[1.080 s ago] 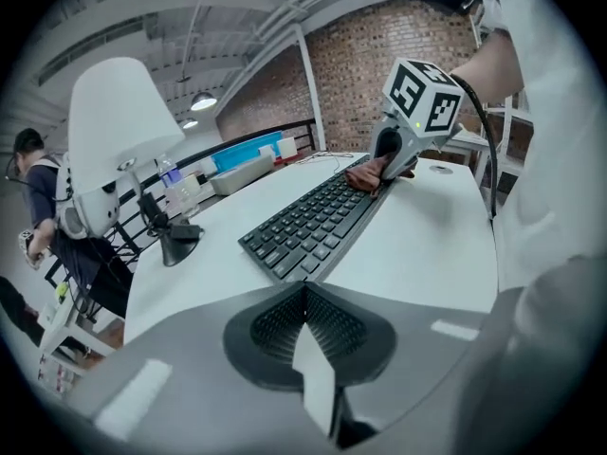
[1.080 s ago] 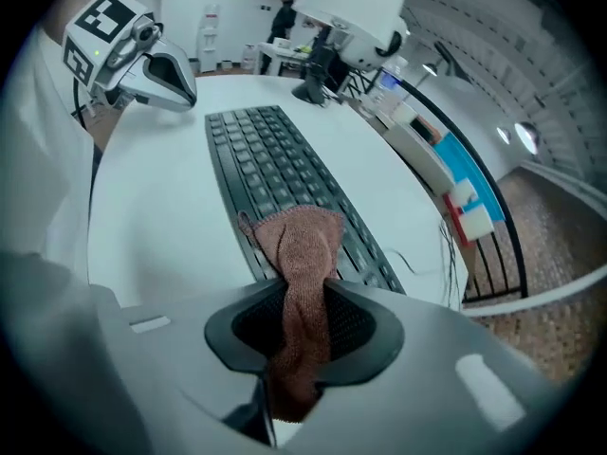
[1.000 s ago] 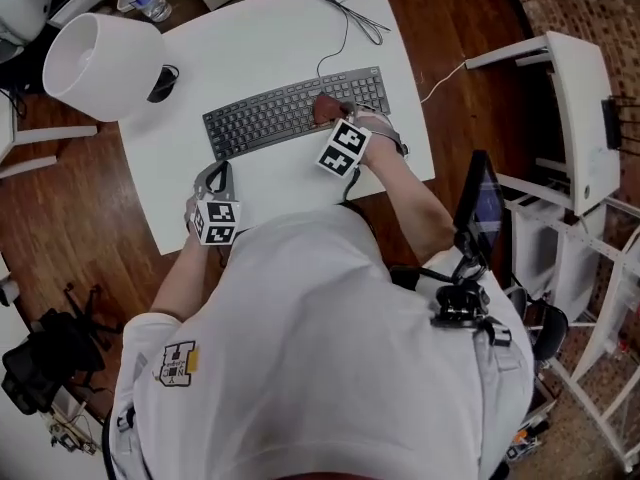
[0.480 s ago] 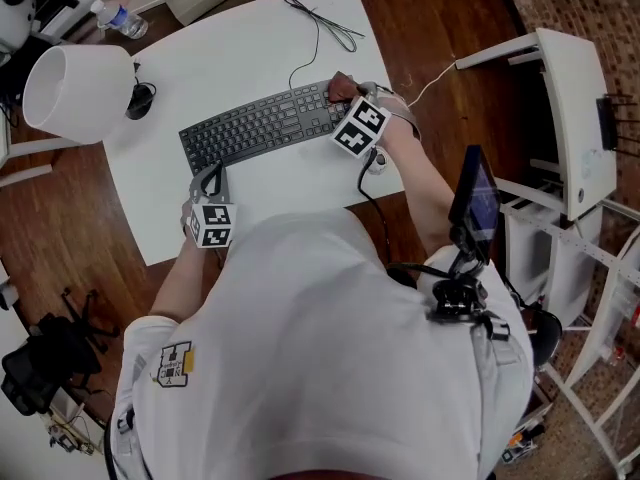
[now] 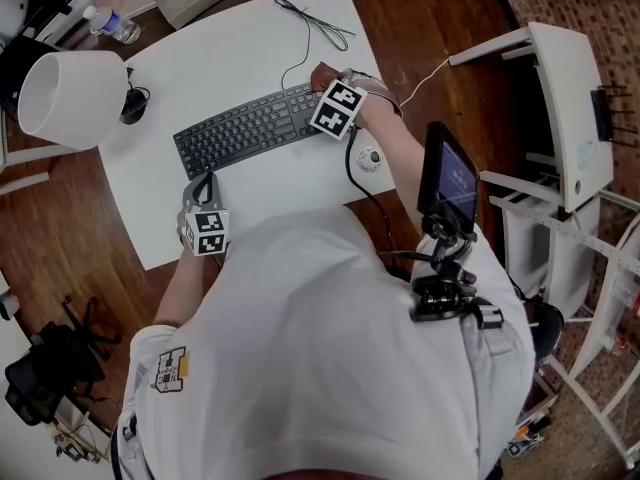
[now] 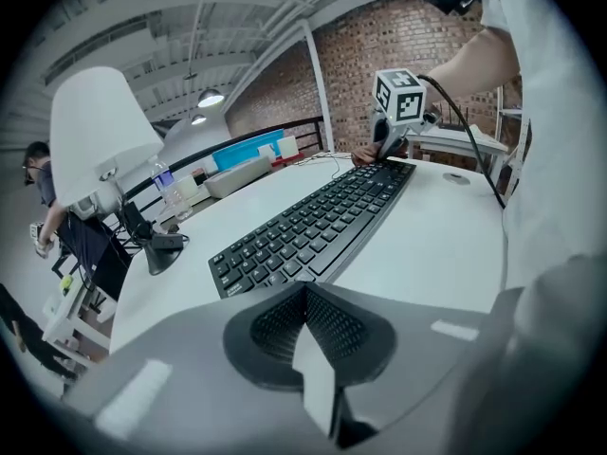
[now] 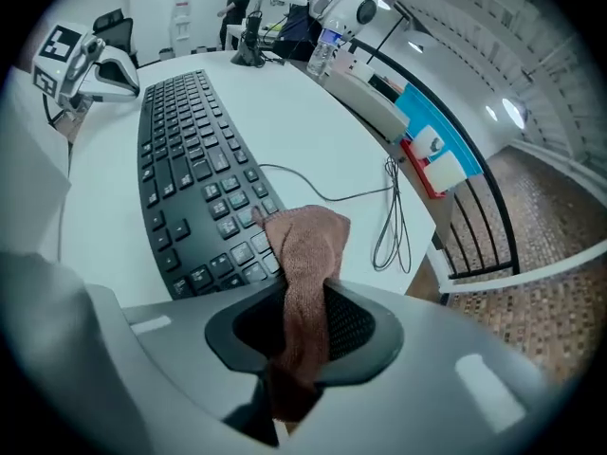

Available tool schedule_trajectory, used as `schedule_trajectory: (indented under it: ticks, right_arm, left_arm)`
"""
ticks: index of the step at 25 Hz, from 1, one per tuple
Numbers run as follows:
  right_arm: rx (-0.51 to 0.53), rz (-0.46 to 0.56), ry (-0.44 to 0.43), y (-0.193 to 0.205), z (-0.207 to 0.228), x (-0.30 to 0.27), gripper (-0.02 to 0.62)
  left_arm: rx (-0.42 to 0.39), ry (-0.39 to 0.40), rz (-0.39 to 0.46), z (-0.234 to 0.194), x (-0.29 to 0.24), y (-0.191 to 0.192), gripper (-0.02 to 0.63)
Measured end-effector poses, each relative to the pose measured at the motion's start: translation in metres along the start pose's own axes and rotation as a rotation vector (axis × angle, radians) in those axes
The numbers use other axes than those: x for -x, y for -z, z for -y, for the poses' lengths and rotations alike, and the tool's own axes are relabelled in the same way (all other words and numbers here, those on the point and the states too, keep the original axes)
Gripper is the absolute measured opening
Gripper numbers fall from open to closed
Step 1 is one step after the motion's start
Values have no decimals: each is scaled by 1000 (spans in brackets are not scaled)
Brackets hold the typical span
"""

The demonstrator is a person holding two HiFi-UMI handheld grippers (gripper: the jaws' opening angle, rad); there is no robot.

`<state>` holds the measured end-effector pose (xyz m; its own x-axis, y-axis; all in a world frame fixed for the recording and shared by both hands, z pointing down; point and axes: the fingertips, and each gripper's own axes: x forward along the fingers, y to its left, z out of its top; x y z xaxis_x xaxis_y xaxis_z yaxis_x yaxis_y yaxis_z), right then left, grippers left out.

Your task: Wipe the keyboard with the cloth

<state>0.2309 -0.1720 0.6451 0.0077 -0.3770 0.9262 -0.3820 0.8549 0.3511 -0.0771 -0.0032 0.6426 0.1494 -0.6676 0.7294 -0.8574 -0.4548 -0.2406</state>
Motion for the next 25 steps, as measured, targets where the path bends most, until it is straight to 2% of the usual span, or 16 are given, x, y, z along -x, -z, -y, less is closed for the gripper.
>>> schedule_trajectory:
  ticks: [10,13,16,21,25]
  right_arm:
    - [-36,-79,-109,63,-95,35,89]
    - [-18,-90,-128,68,-107,38,89]
    - [5,-50,-92,49,-84,39,89]
    - [66,20,-21,-18,-16,24,89]
    - [129,-8,-56,-46,-7,1,89]
  left_arm:
    - [-35,71,37,9,-2,5,-2]
    - [-41,84,39,14,-1,7,-2]
    - [-33,81,36,16,2,9,-2]
    - [-6,41,18,7,7,12,-2]
    - [31,11,1,0,14,17,-2]
